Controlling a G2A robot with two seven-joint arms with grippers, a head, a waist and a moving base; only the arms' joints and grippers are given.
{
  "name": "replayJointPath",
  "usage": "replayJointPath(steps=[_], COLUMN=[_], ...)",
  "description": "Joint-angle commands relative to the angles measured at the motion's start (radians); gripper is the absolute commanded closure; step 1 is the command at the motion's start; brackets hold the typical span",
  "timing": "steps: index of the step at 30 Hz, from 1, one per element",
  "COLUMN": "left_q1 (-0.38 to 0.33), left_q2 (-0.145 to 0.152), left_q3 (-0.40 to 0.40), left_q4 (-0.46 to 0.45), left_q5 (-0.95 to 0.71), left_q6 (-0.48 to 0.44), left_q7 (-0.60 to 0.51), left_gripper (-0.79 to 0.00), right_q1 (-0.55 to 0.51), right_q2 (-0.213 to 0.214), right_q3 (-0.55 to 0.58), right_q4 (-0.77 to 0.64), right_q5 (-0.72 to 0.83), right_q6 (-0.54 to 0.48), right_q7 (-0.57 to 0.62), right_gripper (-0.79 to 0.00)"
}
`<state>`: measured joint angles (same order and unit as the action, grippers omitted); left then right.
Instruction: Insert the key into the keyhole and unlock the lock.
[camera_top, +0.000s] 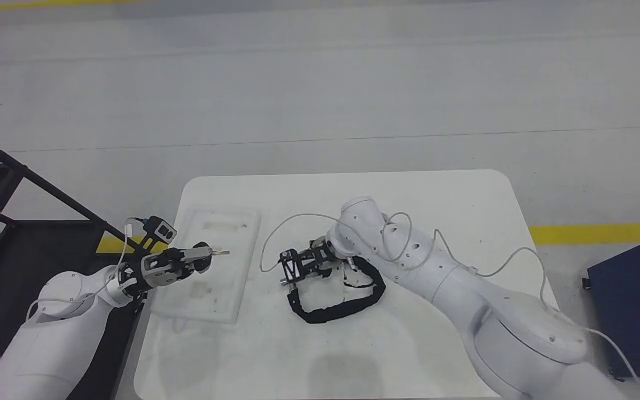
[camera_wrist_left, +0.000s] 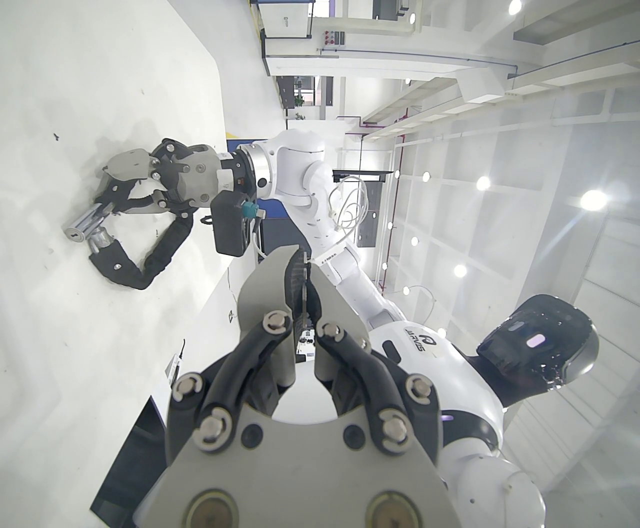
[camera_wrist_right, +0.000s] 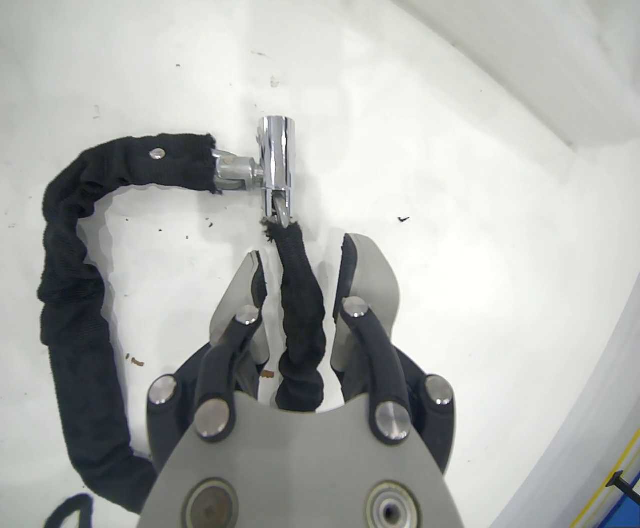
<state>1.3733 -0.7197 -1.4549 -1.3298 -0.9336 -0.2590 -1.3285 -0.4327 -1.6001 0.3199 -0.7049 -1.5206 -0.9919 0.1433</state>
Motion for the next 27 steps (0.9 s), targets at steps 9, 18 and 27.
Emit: replayJointPath(steps=[9, 18, 27], left_q1=[0.0, 0.0, 0.0], left_q2=[0.0, 0.0, 0.0], left_q3=[0.0, 0.0, 0.0], left_q4=[0.0, 0.0, 0.0], left_q5=[0.0, 0.0, 0.0], left_q6=[0.0, 0.0, 0.0], left_q7=[0.0, 0.0, 0.0], left_gripper=[0.0, 0.0, 0.0], right_q1=[0.004, 0.01, 0.023], right_q2=[-0.029, -0.046, 0.004], right_q3=[-0.007, -0.008, 0.033], right_q4=[0.049, 0.073, 0.066], right_q5=[-0.023, -0.046, -0.022], right_q6=[0.006, 0.0, -0.02], right_q7=[-0.016, -0.047, -0.247], right_gripper=[-0.243, 0.0, 0.0])
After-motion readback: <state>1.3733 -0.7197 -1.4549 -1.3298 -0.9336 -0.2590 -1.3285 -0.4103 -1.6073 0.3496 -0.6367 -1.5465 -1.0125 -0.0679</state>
